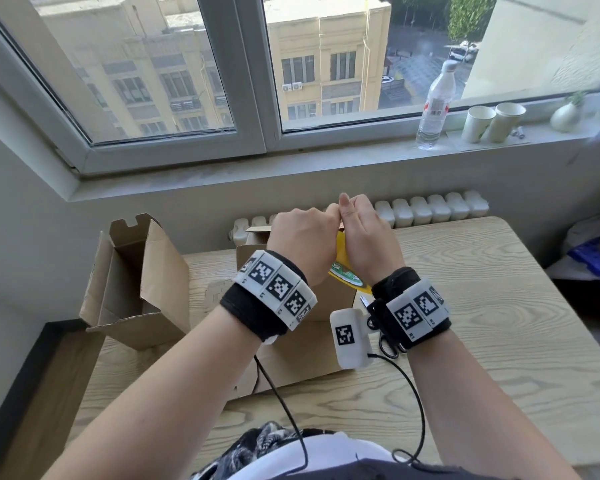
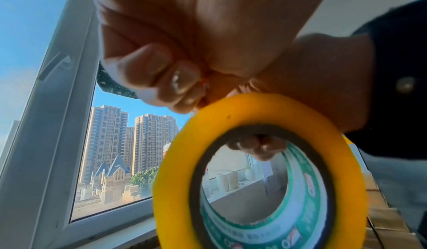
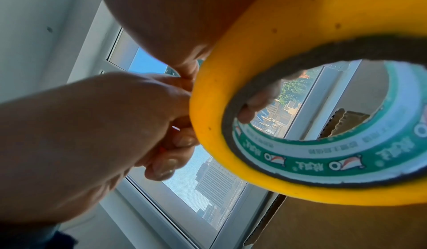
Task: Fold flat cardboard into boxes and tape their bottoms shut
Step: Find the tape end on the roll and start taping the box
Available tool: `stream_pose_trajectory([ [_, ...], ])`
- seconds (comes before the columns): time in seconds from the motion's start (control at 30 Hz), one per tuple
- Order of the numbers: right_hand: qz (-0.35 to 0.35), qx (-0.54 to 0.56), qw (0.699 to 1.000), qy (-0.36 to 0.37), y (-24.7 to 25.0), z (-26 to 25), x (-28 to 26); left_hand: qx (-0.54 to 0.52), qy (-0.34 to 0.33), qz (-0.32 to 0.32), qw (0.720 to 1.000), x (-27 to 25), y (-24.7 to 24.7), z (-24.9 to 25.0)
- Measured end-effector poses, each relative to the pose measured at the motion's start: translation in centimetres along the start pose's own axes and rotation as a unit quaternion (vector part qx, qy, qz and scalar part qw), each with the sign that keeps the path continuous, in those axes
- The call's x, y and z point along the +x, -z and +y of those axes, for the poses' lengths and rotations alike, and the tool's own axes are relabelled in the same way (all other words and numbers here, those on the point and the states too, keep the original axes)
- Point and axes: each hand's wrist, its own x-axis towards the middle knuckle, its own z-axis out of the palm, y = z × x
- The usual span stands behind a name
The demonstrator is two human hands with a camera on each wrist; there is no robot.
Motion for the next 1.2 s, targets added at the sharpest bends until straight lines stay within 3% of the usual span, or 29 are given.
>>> stream_pose_trajectory([
  [0.13, 0.005, -0.005, 1.0, -0.006, 0.1, 0.3, 0.1, -0.003, -0.004, -0.015, 1.0, 0.0, -0.1, 0.6],
  [0.23, 0.004, -0.002, 1.0, -0.004, -0.2, 0.7, 0.0, -0.062, 0.018, -0.034, 0.997, 0.6, -0.4, 0.3],
  [0.43, 0.035, 0.021, 0.999, -0.004, -0.1, 1.3, 0.4, -0.212, 0.037, 0.009, 0.976, 0.3, -1.8, -0.8],
  [0.6, 0.054, 0.01, 0.998, 0.007, -0.1, 1.7, 0.8, -0.392, 0.065, 0.015, 0.917, 0.0, -2.7, -1.9],
  [0.73, 0.058, 0.009, 0.998, 0.013, -0.4, 1.5, 0.8, -0.542, 0.11, -0.037, 0.832, 0.4, -3.1, -2.8],
  [0.83, 0.062, 0.011, 0.998, 0.022, -0.4, 1.2, 0.8, -0.589, 0.142, -0.033, 0.795, 0.5, -2.5, -2.8],
  [0.87, 0.065, 0.012, 0.998, 0.024, -0.4, 1.2, 0.8, -0.572, 0.144, -0.024, 0.808, 0.4, -2.1, -2.6],
  [0.97, 0.073, 0.015, 0.997, 0.023, -0.5, 1.0, 0.9, -0.333, 0.118, -0.002, 0.935, -0.1, -1.3, -1.7],
  [1.0, 0.076, 0.017, 0.997, 0.022, -0.5, 1.0, 0.9, -0.251, 0.107, 0.017, 0.962, -0.3, -1.2, -1.4],
  [1.1, 0.086, 0.02, 0.996, 0.017, -0.5, 1.0, 0.9, -0.142, 0.071, 0.073, 0.985, -0.7, -1.3, -0.4],
  [1.2, 0.09, 0.004, 0.996, 0.007, -0.3, 1.0, 0.8, -0.102, 0.044, 0.08, 0.991, -0.5, -1.6, -0.1],
])
